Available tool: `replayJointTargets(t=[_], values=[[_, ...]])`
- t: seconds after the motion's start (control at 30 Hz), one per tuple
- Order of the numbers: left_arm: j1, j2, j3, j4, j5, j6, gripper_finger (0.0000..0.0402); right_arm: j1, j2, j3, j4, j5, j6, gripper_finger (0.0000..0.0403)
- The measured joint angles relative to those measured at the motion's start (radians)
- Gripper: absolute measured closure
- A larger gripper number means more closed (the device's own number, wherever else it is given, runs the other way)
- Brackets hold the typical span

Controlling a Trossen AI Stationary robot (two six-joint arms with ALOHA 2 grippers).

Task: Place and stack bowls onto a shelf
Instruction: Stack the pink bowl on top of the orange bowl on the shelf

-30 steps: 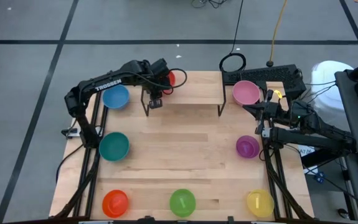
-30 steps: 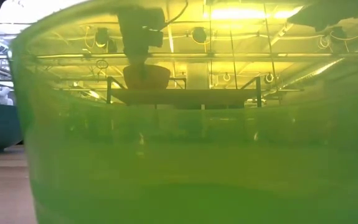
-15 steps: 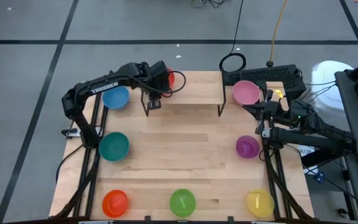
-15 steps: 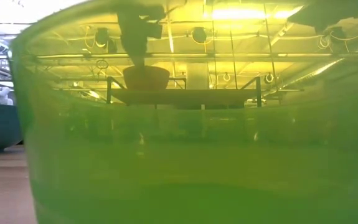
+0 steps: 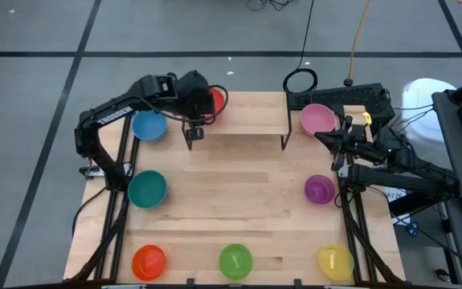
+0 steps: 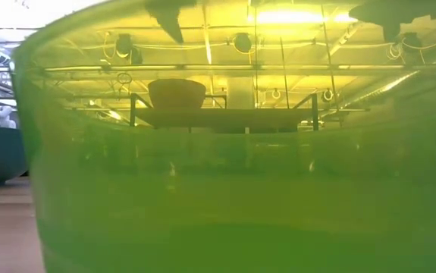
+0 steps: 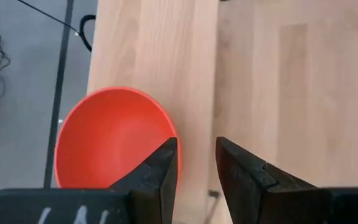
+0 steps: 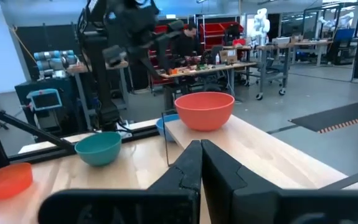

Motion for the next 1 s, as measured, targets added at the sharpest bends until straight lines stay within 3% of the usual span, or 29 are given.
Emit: replayJointTargets(t=[0.13,0.33,0.43,0.63,0.9,1.0], values=[[-0.019,-0.013,0.073,-0.082,0.002,-0.068,0.0286,0.000,0.000,0.000,0.000,0.000,-0.006,0.0401],[-0.015,-0.023,0.084,-0.278,-0.012,-0.210,0.0286,0.000,0.017,0.000,-0.038,0.006,-0.040,0.0401],[-0.015,-0.025,0.074,-0.264,-0.011,-0.306,0.0286,0.000,0.038,0.004,-0.066,0.048,-0.045,0.0401],[-0.020,-0.034,0.074,-0.270,0.004,-0.369,0.0286,0.000,0.132,0.164,-0.407,0.205,0.006,0.0401],[-0.021,-0.040,0.074,-0.269,0.012,-0.398,0.0286,-0.001,0.317,0.407,-0.840,0.213,0.160,0.0401],[-0.021,-0.039,0.073,-0.269,0.012,-0.398,0.0286,-0.011,0.393,0.461,-0.929,0.257,0.243,0.0401]])
